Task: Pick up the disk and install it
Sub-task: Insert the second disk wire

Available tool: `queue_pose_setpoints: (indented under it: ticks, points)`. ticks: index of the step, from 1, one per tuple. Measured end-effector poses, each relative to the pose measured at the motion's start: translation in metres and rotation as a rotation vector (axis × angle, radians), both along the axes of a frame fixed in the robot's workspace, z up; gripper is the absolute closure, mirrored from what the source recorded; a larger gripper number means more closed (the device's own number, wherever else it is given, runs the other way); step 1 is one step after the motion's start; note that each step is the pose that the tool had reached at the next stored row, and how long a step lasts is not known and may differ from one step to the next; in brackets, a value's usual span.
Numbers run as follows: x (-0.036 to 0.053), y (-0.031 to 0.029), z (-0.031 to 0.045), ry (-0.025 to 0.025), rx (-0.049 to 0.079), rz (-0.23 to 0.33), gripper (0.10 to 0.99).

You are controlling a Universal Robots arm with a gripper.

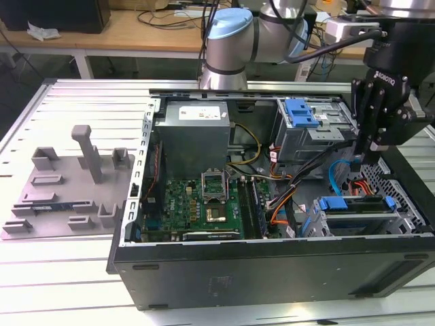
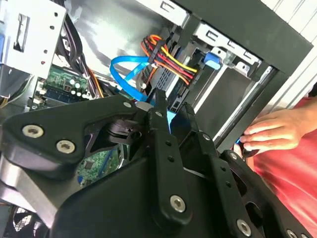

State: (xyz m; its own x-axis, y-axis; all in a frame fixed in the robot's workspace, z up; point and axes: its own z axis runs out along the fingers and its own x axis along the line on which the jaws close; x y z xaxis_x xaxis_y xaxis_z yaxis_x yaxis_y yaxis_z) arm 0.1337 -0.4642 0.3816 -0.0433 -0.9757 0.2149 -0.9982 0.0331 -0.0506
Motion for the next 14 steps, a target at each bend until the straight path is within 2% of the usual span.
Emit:
queue_pose_setpoints:
  ticks: [2,3,5,6,7,11,14]
  points:
    - [-0.0011,-0.0006,-0.0005,0.0003,0.0,0.0,0.773]
    - [-0.0011,-0.0007,-0.0006,0.0037,-0.001,0.0,0.773]
    - [-0.0011,-0.0007,-0.0008,0.0174,-0.003,0.0,0.773]
    - [-0.0011,-0.0007,-0.001,0.0205,-0.003,0.0,0.773]
    - [-0.0012,-0.0007,-0.0019,0.022,-0.004,0.0,0.773]
    - [-0.0011,0.0006,-0.0056,0.022,-0.013,0.0,0.773]
    - [-0.0012,0.0085,-0.0058,0.022,-0.036,0.0,0.773]
